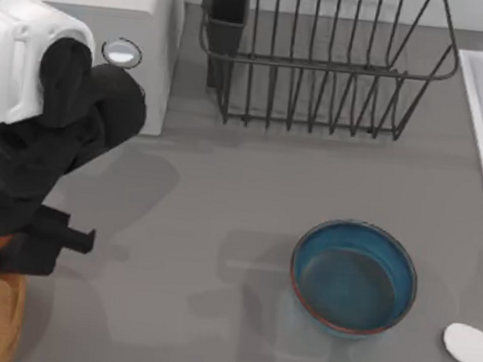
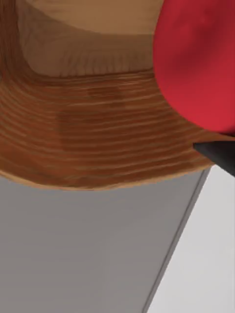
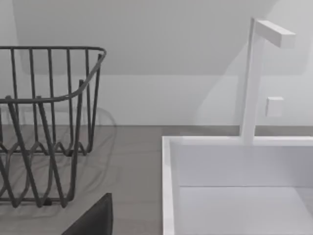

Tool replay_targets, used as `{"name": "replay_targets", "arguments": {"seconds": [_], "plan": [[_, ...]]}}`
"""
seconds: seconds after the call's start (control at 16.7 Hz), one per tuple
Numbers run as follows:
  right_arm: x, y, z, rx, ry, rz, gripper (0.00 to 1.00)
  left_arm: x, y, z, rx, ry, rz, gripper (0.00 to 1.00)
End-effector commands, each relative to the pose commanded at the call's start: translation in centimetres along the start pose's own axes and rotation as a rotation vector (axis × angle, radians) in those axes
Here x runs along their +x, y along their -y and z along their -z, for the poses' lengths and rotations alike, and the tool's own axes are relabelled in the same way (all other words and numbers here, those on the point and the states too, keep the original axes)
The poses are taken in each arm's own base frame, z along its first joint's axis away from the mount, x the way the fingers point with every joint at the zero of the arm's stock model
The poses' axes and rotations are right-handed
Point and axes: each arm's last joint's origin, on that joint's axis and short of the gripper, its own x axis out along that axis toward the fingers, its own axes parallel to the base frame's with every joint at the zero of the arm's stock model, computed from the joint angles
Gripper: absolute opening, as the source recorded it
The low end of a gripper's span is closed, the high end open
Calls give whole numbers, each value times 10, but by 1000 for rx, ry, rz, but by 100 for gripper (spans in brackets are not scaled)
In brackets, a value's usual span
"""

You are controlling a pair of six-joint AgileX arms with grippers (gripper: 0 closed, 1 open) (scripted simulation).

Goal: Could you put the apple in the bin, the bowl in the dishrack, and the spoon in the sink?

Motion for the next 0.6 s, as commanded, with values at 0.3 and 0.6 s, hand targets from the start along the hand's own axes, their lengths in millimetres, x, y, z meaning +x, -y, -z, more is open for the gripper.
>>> {"name": "replay_targets", "arguments": {"seconds": [0.3, 0.6], "plan": [[0, 0, 0, 0, 0, 0, 100, 28, 1, 3, 2, -1, -5, 0], [0, 0, 0, 0, 0, 0, 100, 28, 1, 3, 2, -1, -5, 15]]}}
